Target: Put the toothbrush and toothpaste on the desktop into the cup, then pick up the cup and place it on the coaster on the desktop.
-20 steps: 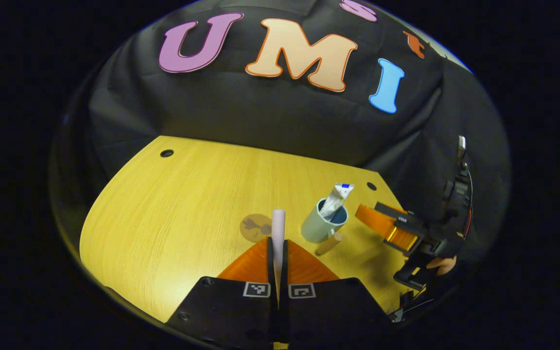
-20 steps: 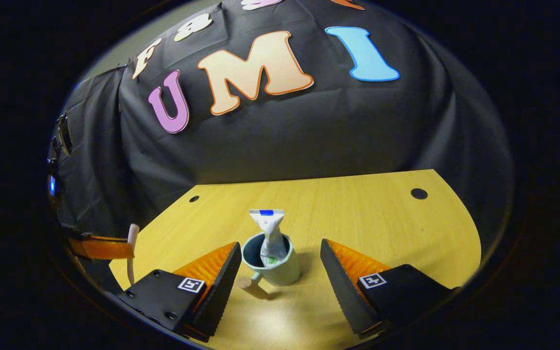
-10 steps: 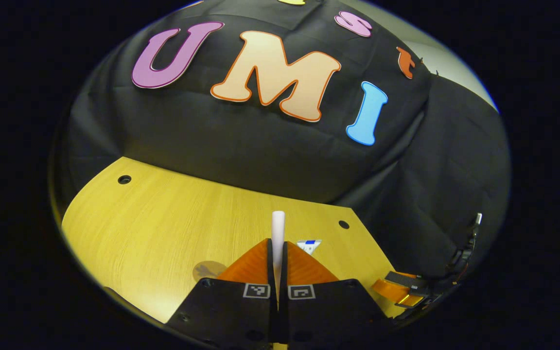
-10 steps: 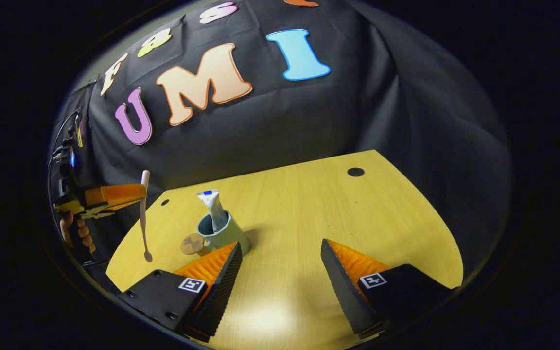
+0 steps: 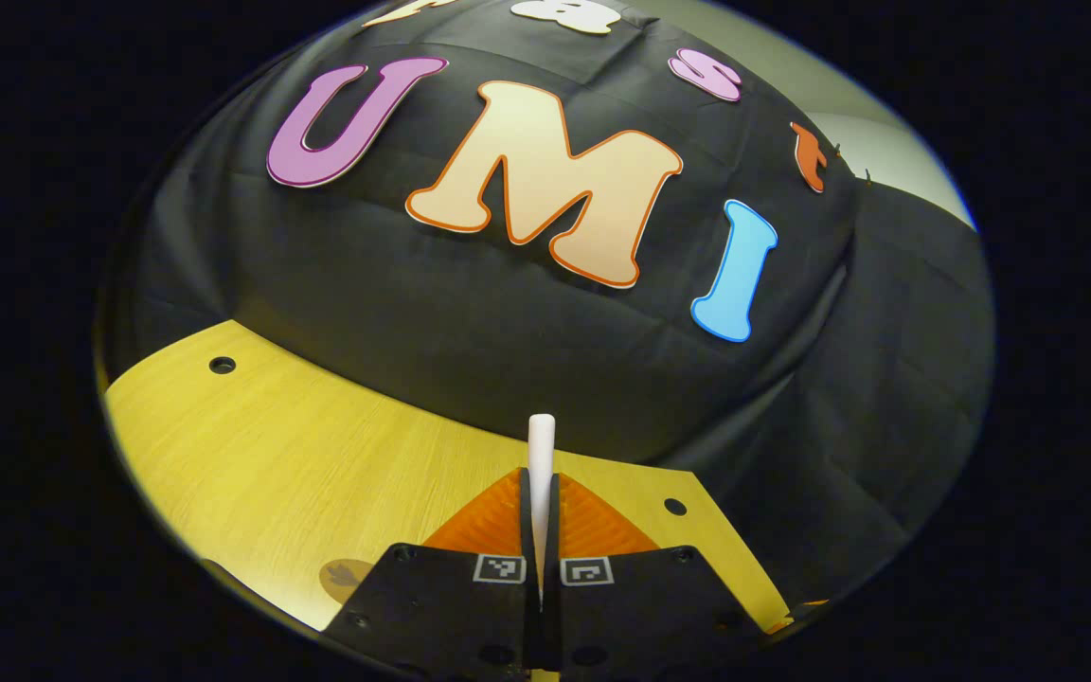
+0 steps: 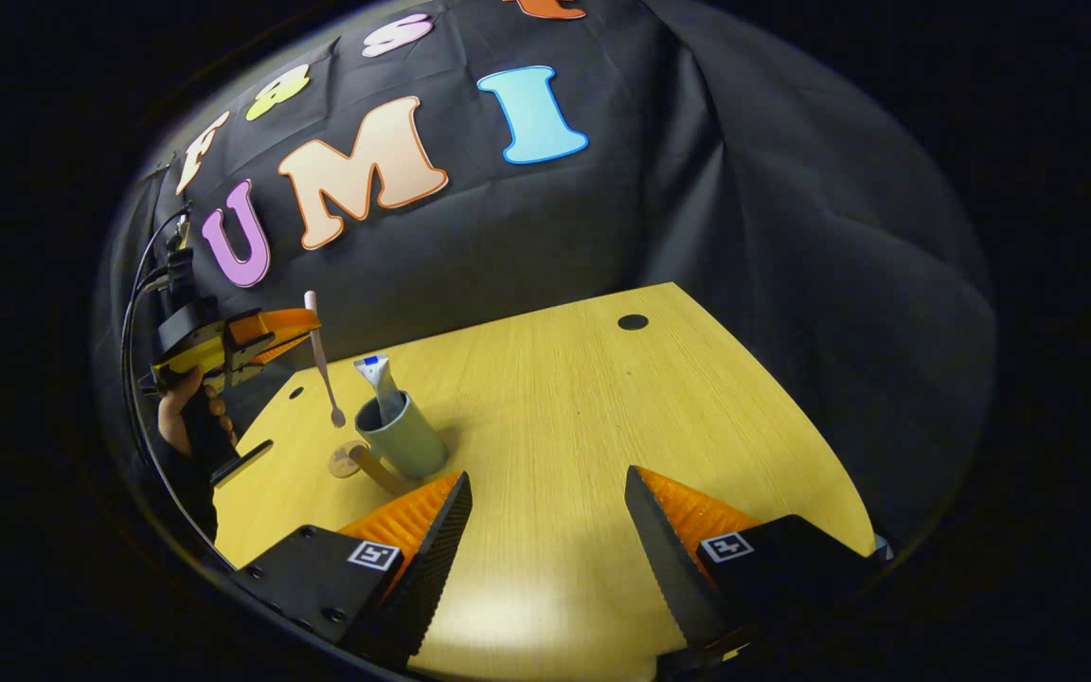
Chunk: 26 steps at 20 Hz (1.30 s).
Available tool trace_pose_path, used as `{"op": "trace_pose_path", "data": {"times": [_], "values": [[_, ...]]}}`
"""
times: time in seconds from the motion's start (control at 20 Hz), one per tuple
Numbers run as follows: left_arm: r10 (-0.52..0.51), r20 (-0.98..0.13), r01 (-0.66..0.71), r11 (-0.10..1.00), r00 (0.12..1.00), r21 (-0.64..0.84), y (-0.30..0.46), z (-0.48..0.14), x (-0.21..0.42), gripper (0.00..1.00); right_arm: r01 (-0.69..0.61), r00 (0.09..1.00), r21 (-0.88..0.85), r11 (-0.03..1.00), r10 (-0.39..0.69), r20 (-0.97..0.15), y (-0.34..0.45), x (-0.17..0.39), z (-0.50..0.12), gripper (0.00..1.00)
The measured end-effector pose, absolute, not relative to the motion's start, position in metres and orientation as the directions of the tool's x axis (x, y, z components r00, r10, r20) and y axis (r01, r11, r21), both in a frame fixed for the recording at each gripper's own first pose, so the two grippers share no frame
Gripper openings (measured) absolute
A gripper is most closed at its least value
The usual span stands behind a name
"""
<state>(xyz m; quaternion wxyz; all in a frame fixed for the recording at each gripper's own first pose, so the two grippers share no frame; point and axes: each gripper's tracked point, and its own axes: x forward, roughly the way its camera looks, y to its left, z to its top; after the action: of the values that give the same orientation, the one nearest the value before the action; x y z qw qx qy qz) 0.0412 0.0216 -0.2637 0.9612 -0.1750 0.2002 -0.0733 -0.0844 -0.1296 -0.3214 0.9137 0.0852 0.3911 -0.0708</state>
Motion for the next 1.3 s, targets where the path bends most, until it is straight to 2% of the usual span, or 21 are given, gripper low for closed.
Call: {"op": "trace_pose_path", "data": {"times": [0.3, 0.5, 0.6, 0.7, 0.75, 0.85, 0.95, 1.0, 1.05, 1.1, 1.2, 1.25, 1.3], "values": [[-0.164, -0.343, 0.045, 0.943, 0.925, -0.329, 0.016, -0.281, 0.053, 0.00, 0.242, 0.663, 0.101, 0.965, -0.088, -0.743, -0.149, -0.095, -0.322, 0.99], [-0.170, -0.356, 0.061, 0.953, 0.919, -0.298, 0.005, -0.298, 0.042, 0.00, 0.233, 0.659, 0.086, 0.969, -0.092, -0.746, -0.159, -0.093, -0.320, 0.99], [-0.162, -0.369, 0.055, 0.957, 0.915, -0.284, 0.004, -0.304, 0.034, 0.00, 0.220, 0.667, 0.094, 0.971, -0.080, -0.741, -0.158, -0.090, -0.317, 0.95], [-0.154, -0.380, 0.046, 0.959, 0.912, -0.280, 0.004, -0.306, 0.025, 0.00, 0.199, 0.673, 0.106, 0.974, -0.058, -0.737, -0.153, -0.082, -0.316, 0.99], [-0.149, -0.387, 0.042, 0.961, 0.910, -0.272, 0.004, -0.305, 0.019, 0.00, 0.187, 0.678, 0.114, 0.976, -0.044, -0.734, -0.149, -0.076, -0.315, 0.95], [-0.139, -0.398, 0.038, 0.967, 0.907, -0.251, 0.005, -0.305, 0.008, 0.00, 0.163, 0.685, 0.134, 0.977, -0.014, -0.729, -0.142, -0.070, -0.314, 0.99], [-0.136, -0.405, 0.041, 0.972, 0.904, -0.233, 0.003, -0.304, -0.005, 0.00, 0.139, 0.687, 0.155, 0.978, 0.017, -0.726, -0.135, -0.066, -0.316, 0.99], [-0.135, -0.415, 0.041, 0.973, 0.900, -0.226, 0.002, -0.306, -0.012, 0.00, 0.127, 0.684, 0.164, 0.978, 0.033, -0.728, -0.132, -0.066, -0.318, 0.95], [-0.137, -0.426, 0.042, 0.974, 0.894, -0.224, 0.000, -0.309, -0.017, 0.01, 0.115, 0.683, 0.172, 0.978, 0.048, -0.729, -0.129, -0.064, -0.319, 0.99], [-0.136, -0.439, 0.041, 0.975, 0.888, -0.219, -0.002, -0.312, -0.024, 0.01, 0.104, 0.683, 0.181, 0.978, 0.062, -0.728, -0.127, -0.063, -0.320, 0.95], [-0.133, -0.469, 0.042, 0.979, 0.873, -0.200, -0.006, -0.318, -0.038, 0.03, 0.086, 0.677, 0.208, 0.974, 0.096, -0.729, -0.120, -0.059, -0.321, 0.95], [-0.127, -0.474, 0.042, 0.982, 0.871, -0.186, -0.006, -0.319, -0.042, 0.04, 0.074, 0.676, 0.222, 0.972, 0.115, -0.728, -0.116, -0.056, -0.321, 0.99], [-0.126, -0.482, 0.046, 0.984, 0.867, -0.175, -0.008, -0.321, -0.046, 0.06, 0.058, 0.673, 0.227, 0.972, 0.130, -0.728, -0.112, -0.055, -0.321, 0.95]]}}
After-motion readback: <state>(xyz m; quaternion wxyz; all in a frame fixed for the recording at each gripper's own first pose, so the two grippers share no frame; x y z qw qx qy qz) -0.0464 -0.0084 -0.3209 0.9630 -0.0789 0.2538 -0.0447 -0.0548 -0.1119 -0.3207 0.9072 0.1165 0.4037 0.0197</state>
